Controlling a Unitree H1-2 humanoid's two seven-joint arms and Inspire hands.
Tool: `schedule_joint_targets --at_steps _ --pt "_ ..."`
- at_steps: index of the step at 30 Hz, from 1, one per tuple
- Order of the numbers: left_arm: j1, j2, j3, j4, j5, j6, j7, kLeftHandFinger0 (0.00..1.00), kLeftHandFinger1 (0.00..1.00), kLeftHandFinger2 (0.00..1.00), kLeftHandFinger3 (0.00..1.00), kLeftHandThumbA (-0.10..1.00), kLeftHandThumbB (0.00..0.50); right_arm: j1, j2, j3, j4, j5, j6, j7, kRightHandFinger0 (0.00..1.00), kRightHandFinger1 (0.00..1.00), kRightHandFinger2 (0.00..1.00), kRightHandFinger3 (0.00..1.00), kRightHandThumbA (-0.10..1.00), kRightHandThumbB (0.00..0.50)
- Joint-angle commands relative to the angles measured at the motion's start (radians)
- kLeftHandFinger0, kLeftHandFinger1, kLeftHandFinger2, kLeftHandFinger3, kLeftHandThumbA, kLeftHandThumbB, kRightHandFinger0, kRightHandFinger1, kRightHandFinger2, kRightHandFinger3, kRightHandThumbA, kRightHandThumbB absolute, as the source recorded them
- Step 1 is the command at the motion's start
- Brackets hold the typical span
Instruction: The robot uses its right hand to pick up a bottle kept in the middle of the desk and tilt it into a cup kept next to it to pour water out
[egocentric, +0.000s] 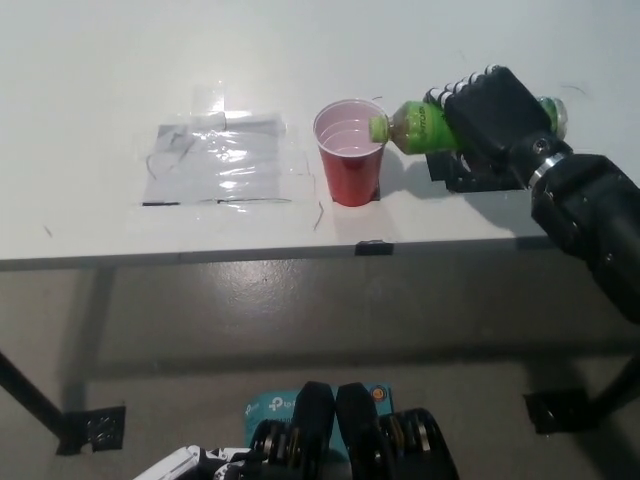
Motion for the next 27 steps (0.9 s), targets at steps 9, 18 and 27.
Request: schedule_joint_targets --at_steps 9,18,27 --pt "-0.014 0.017 0.007 -0.039 -0.002 0.011 -0.015 0.85 0.88 0.87 1.00 1.00 0.496 -0.179 -0.021 0.042 0.075 -0.124 0.059 -0.003 0.00 0.08 0.37 0.03 -0.10 0.138" --pt "-0.016 0.022 0.008 -0.049 -0.001 0.021 -0.015 0.87 0.90 0.88 1.00 1.00 0.486 -0.201 -0.056 0.099 0.050 -0.214 0.032 -0.043 0.00 0.00 0.28 0.01 -0.10 0.155" --pt "-0.017 0.025 0.010 -0.045 0.000 0.014 -0.017 0.86 0.89 0.87 1.00 1.00 0.490 -0.213 -0.071 0.140 0.026 -0.276 0.007 -0.090 0.00 0.09 0.29 0.00 -0.09 0.136"
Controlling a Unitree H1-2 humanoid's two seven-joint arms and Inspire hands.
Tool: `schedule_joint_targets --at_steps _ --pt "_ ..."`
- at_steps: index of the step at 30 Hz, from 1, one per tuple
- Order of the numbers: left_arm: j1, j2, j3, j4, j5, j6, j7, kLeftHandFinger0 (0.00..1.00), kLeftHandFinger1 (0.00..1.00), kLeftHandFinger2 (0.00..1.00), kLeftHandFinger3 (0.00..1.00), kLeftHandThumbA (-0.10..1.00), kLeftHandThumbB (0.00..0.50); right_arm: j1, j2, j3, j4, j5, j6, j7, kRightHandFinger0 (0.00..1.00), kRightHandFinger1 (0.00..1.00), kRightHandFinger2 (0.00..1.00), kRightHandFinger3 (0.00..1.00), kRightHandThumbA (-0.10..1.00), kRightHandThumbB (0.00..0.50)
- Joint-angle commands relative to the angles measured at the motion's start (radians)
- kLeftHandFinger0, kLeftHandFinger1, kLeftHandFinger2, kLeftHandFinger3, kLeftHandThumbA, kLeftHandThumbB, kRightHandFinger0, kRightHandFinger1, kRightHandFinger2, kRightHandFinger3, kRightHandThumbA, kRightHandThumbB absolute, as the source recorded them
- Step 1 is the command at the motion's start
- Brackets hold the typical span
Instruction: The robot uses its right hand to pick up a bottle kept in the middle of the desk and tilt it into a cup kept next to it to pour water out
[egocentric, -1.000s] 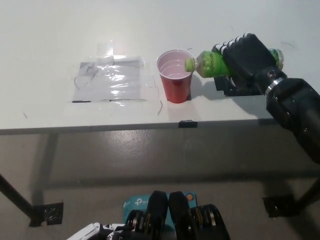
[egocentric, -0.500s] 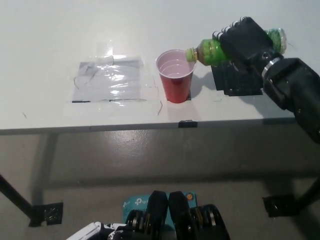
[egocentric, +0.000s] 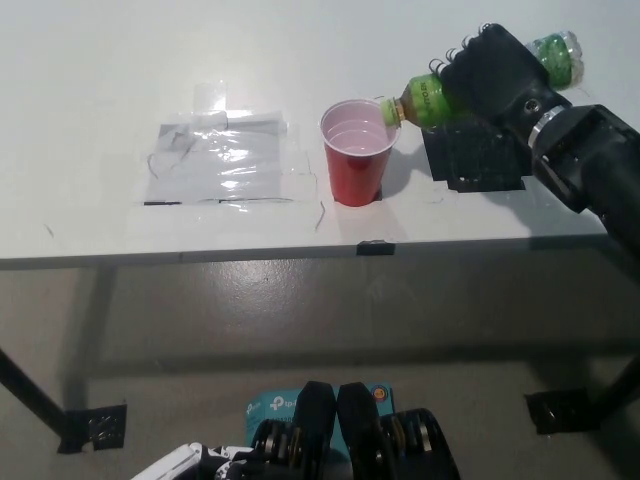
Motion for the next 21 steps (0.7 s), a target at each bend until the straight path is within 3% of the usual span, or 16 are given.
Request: schedule_joint_targets --at_steps 1,4,8,11,12,18,19,20,21 --pt "-0.008 0.024 0.010 -0.029 0.000 -0.002 -0.014 0.86 0.89 0.87 1.00 1.00 0.480 -0.092 -0.037 0.004 -0.034 -0.061 -0.009 -0.101 0.00 0.07 0.27 0.00 -0.09 0.141" --pt "-0.007 0.024 0.010 -0.030 -0.001 -0.003 -0.013 0.86 0.89 0.87 1.00 1.00 0.480 -0.090 -0.036 -0.001 -0.035 -0.062 -0.010 -0.125 0.00 0.04 0.23 0.00 -0.10 0.102" --pt "-0.002 0.017 0.011 -0.035 -0.002 0.003 -0.006 0.85 0.88 0.86 1.00 1.00 0.496 -0.084 -0.029 -0.017 -0.047 -0.052 -0.004 -0.114 0.00 0.07 0.27 0.06 -0.10 0.144" --pt "-0.004 0.019 0.009 -0.027 -0.001 0.001 -0.009 0.85 0.89 0.87 1.00 1.00 0.500 -0.080 -0.025 -0.028 -0.049 -0.044 -0.002 -0.123 0.00 0.06 0.26 0.03 -0.10 0.152" --pt "-0.001 0.016 0.009 -0.023 -0.001 -0.007 -0.009 0.86 0.89 0.87 1.00 1.00 0.500 -0.082 -0.024 -0.027 -0.057 -0.045 0.002 -0.087 0.00 0.06 0.27 0.06 -0.10 0.109" --pt "0.000 0.015 0.008 -0.023 0.004 -0.008 -0.006 0.86 0.89 0.87 1.00 1.00 0.500 -0.071 -0.014 -0.072 -0.072 0.010 -0.019 -0.065 0.00 0.08 0.29 0.10 -0.10 0.105" --pt "0.000 0.015 0.008 -0.026 0.005 -0.003 -0.005 0.86 0.89 0.87 1.00 1.00 0.500 -0.067 -0.010 -0.086 -0.076 0.022 -0.015 -0.055 0.00 0.07 0.29 0.10 -0.10 0.095" --pt "0.006 0.008 0.000 -0.022 0.005 -0.002 -0.005 0.87 0.90 0.88 1.00 1.00 0.500 -0.049 -0.013 -0.105 -0.089 0.046 -0.020 -0.050 0.00 0.04 0.27 0.20 -0.10 0.079" --pt "0.006 0.006 0.000 -0.024 0.002 0.000 -0.005 0.87 0.90 0.88 1.00 1.00 0.500 -0.033 0.000 -0.151 -0.093 0.100 -0.011 -0.034 0.00 0.03 0.26 0.16 -0.10 0.048"
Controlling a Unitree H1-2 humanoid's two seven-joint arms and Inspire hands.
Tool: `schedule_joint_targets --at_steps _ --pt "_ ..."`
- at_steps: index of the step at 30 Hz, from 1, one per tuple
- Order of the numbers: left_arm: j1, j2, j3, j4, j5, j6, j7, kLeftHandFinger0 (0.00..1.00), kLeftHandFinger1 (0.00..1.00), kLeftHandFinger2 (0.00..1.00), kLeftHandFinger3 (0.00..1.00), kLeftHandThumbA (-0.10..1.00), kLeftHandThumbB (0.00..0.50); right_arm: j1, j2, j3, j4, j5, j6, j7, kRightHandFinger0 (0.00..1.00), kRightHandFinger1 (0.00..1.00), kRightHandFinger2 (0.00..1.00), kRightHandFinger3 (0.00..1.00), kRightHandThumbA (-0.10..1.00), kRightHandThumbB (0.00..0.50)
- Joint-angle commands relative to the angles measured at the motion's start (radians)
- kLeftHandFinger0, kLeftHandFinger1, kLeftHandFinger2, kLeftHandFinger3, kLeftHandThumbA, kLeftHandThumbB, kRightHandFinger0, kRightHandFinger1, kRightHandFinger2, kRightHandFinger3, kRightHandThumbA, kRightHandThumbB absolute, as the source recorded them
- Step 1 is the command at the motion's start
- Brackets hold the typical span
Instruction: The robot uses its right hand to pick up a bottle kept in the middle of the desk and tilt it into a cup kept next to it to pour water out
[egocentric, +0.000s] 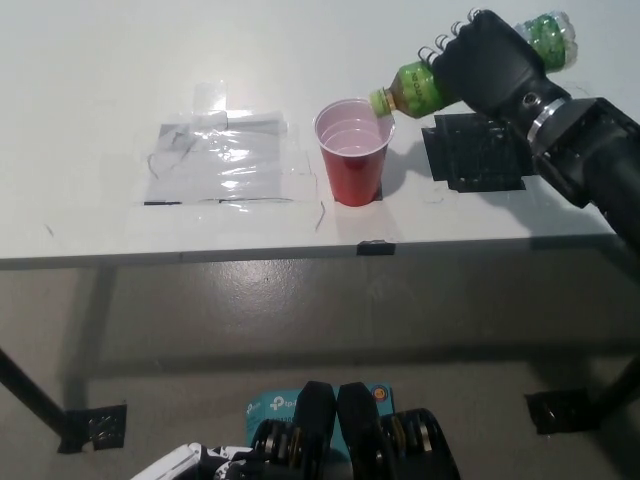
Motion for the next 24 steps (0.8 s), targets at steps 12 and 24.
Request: schedule_joint_targets --at_steps 12,24 --pt "0.026 -0.004 -0.002 -0.017 0.006 -0.020 -0.004 0.86 0.89 0.88 1.00 1.00 0.500 0.076 0.131 -0.431 -0.084 0.383 0.147 0.161 0.00 0.00 0.17 0.40 -0.10 0.048" --pt "0.030 -0.006 -0.005 -0.011 0.009 -0.037 -0.005 0.85 0.88 0.88 1.00 1.00 0.481 0.173 0.364 -0.898 -0.074 0.971 -0.041 0.108 0.00 0.00 0.03 0.24 -0.10 0.016"
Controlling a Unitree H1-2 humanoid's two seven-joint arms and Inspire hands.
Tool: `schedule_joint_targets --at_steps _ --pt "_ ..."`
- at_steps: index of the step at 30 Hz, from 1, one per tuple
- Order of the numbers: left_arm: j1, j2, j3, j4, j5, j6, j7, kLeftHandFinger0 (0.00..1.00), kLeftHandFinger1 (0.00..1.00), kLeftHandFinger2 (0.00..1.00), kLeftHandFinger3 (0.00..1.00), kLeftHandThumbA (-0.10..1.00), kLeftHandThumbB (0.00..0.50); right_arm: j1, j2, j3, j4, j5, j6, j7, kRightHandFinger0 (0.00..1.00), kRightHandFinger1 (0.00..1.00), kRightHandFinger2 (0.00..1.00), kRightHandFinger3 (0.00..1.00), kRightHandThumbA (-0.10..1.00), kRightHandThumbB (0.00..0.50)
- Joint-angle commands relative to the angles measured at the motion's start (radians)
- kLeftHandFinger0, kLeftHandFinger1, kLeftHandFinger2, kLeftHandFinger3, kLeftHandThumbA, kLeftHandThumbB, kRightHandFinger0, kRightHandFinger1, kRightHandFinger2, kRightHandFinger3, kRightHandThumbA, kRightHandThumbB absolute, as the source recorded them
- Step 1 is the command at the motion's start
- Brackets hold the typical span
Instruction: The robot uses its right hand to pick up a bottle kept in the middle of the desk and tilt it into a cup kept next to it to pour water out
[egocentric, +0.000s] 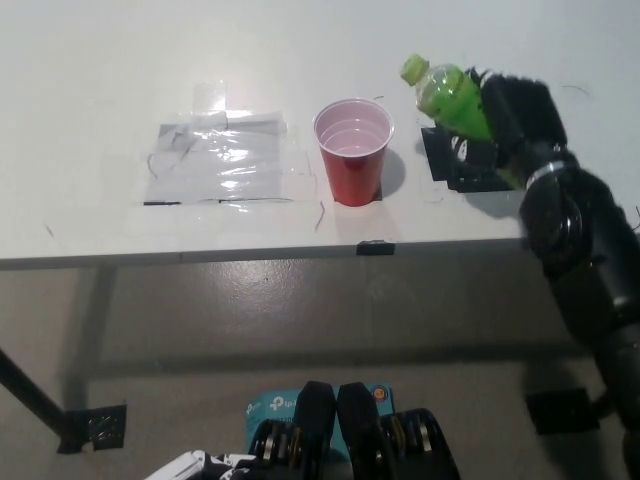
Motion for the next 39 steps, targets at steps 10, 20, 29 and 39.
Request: schedule_joint_targets --at_steps 10,20,29,39 --pt "0.031 0.002 0.002 -0.032 0.010 -0.042 0.000 0.83 0.87 0.87 1.00 1.00 0.476 -0.071 0.187 -0.406 0.013 0.609 -0.395 -0.207 0.00 0.00 0.00 0.29 -0.10 0.000" --pt "0.049 -0.001 -0.002 -0.027 0.017 -0.056 0.002 0.85 0.88 0.88 1.00 1.00 0.482 -0.121 0.205 -0.525 0.007 0.715 -0.459 -0.223 0.00 0.00 0.03 0.28 -0.10 0.000" --pt "0.050 -0.002 -0.008 -0.025 0.020 -0.058 -0.003 0.84 0.89 0.89 1.00 1.00 0.495 -0.124 0.163 -0.416 -0.014 0.558 -0.459 -0.427 0.00 0.00 0.00 0.29 -0.10 0.000" --pt "0.035 0.002 -0.001 -0.025 0.022 -0.053 -0.002 0.85 0.90 0.89 1.00 1.00 0.477 -0.103 0.088 -0.148 0.048 0.319 -0.459 -0.754 0.00 0.05 0.15 0.33 -0.10 0.000"
